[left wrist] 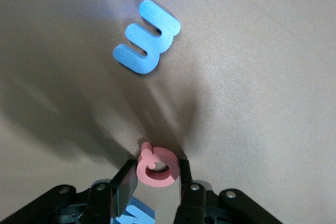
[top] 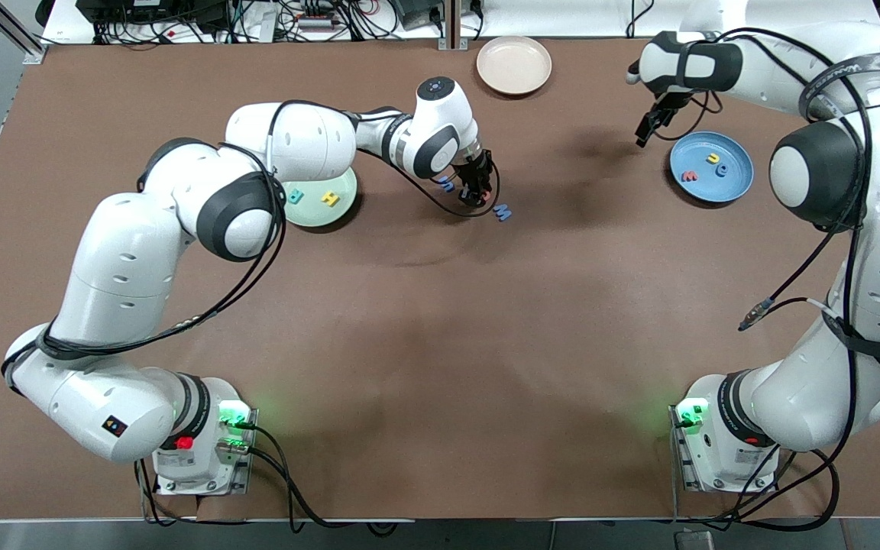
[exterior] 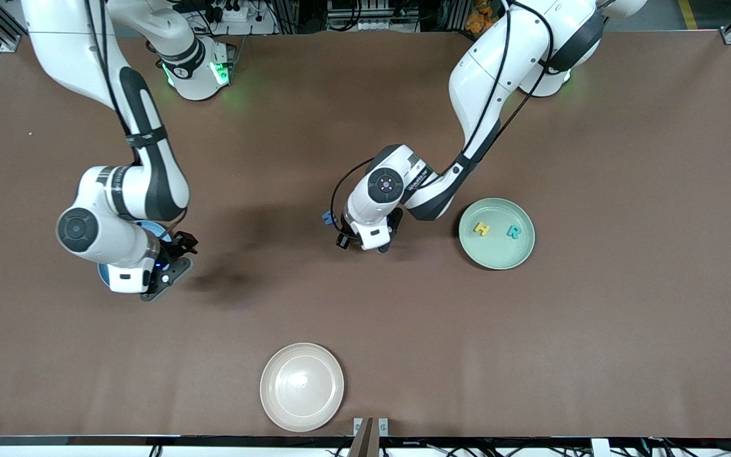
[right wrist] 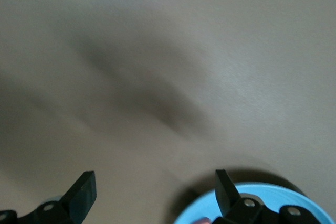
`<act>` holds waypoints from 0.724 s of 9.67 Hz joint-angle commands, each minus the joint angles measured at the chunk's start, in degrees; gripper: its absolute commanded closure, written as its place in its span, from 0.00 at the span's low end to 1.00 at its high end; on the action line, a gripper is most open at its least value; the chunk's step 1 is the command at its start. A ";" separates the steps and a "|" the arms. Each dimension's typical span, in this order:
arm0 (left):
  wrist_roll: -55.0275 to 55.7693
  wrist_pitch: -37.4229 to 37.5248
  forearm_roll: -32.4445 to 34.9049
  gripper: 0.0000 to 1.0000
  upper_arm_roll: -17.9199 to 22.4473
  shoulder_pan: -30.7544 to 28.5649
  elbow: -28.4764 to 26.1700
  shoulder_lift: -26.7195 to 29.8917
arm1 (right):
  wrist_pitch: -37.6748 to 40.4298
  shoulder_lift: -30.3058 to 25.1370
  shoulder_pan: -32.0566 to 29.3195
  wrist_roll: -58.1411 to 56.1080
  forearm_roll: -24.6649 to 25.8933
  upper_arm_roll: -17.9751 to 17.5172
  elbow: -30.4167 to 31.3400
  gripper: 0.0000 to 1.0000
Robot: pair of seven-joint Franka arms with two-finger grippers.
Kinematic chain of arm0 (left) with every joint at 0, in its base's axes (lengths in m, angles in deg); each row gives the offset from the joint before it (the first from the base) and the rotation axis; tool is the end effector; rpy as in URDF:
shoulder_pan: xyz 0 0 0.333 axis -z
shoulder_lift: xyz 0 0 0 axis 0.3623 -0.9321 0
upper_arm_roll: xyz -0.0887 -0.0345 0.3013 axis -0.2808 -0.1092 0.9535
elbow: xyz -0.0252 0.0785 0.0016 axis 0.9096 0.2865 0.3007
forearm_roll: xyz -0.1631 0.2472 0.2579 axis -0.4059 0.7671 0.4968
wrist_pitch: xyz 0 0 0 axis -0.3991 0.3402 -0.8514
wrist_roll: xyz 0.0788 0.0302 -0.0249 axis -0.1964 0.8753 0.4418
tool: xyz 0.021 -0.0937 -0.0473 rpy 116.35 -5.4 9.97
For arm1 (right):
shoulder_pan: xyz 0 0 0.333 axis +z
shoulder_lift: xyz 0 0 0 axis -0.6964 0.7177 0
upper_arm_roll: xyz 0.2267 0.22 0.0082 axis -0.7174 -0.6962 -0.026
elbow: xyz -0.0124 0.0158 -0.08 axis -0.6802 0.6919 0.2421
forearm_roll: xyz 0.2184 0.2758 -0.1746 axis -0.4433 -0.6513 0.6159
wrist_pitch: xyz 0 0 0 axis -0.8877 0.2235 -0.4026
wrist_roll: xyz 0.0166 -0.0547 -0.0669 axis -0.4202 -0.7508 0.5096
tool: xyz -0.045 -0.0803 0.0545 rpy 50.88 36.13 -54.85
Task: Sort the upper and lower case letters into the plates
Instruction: 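Release the u in the blue plate while the left gripper drops the a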
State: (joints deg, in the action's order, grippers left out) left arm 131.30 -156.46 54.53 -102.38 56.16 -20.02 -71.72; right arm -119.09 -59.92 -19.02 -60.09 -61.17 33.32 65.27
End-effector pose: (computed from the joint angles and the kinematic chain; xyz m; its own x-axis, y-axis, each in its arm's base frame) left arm 0.5057 -0.5477 0.1693 0.3876 0.8700 -0.3046 0.9197 -0.3872 0.0642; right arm 0.6251 0.0828 0.2573 0.7553 0.6520 -0.0673 0.6491 -0.7582 -0.0607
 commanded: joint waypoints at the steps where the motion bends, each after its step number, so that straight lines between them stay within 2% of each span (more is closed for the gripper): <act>1: -3.11 2.35 -0.80 0.83 0.84 -0.72 0.22 -0.23 | -0.16 0.50 1.86 4.67 -0.64 0.30 -0.12 0.00; 3: -7.84 8.85 -1.50 0.83 -0.03 -4.66 0.13 1.70 | -0.16 0.59 1.95 4.86 -0.73 0.30 -0.12 0.00; 5: -14.41 16.05 -1.68 0.85 -2.66 -9.58 -0.13 3.28 | 0.19 0.67 1.78 4.87 -3.96 0.30 -0.04 0.00; 7: -21.54 24.82 -1.42 0.88 -4.25 -14.60 -1.09 5.21 | 0.11 0.85 1.86 4.95 -4.77 0.30 -0.04 0.00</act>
State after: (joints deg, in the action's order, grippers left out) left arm 114.50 -136.63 54.53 -105.41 44.38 -18.93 -69.28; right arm -119.05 -59.30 -17.20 -55.51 -64.47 33.48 65.29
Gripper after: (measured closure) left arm 0.643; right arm 0.000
